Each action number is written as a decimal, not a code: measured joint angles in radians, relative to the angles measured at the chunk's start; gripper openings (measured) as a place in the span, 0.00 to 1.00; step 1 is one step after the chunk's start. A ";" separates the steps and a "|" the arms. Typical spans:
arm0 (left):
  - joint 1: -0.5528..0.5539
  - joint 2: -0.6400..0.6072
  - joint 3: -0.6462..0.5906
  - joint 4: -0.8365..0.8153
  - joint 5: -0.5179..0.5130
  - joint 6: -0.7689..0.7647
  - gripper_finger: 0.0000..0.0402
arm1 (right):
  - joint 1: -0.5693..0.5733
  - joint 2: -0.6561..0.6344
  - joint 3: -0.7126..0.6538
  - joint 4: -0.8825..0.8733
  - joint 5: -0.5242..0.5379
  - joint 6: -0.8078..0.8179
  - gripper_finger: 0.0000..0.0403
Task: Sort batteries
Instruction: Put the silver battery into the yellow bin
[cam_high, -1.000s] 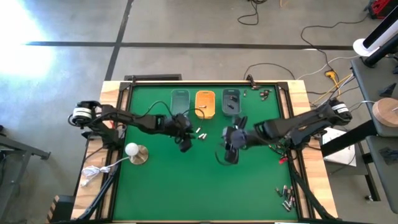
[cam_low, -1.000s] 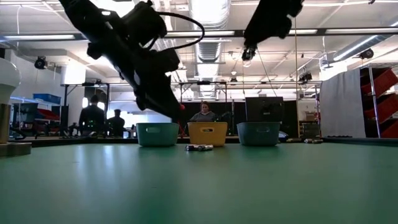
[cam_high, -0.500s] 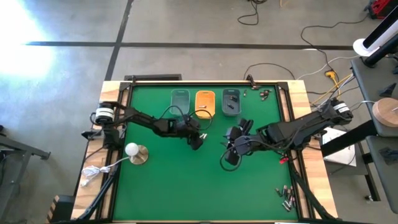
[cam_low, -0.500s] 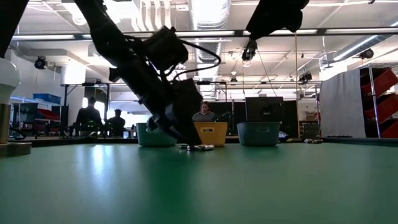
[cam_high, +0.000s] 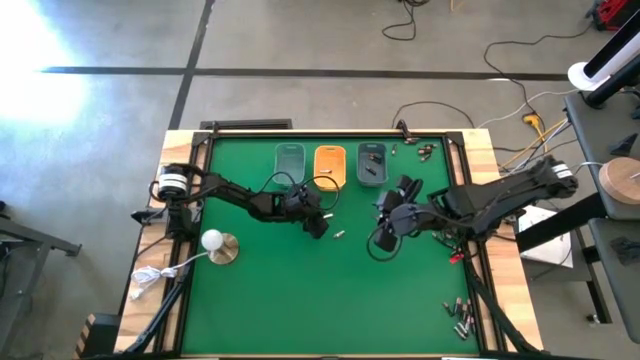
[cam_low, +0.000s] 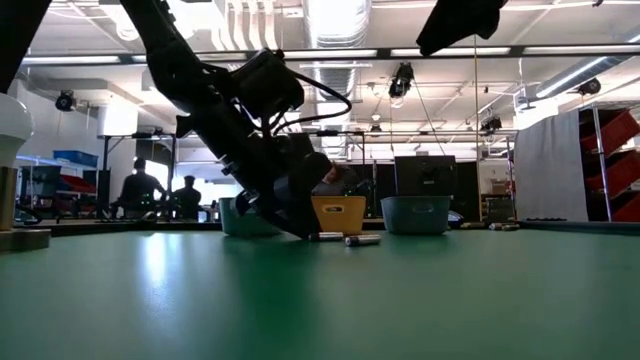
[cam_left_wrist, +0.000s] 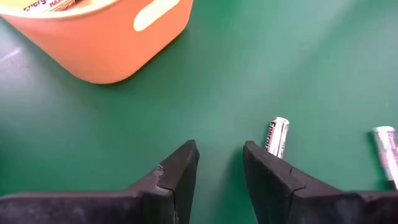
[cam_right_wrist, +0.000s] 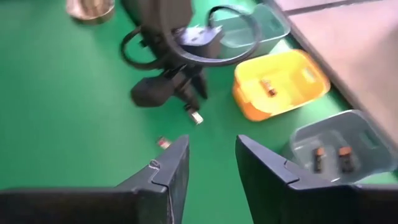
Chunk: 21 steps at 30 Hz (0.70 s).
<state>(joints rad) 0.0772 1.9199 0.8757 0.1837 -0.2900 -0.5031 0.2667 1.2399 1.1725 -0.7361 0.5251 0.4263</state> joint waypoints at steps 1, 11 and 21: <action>0.000 0.000 -0.002 0.000 0.001 0.006 0.29 | -0.010 -0.006 0.000 0.001 0.001 -0.015 0.30; 0.000 -0.094 -0.011 -0.044 0.058 0.195 0.28 | -0.068 -0.014 -0.029 0.018 -0.016 -0.070 0.33; -0.001 -0.089 -0.014 -0.022 0.182 0.255 0.28 | -0.066 0.057 -0.342 0.270 -0.399 -0.178 0.33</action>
<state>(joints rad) 0.0767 1.8312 0.8616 0.1613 -0.1078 -0.2485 0.2008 1.2966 0.8303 -0.4665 0.1262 0.2486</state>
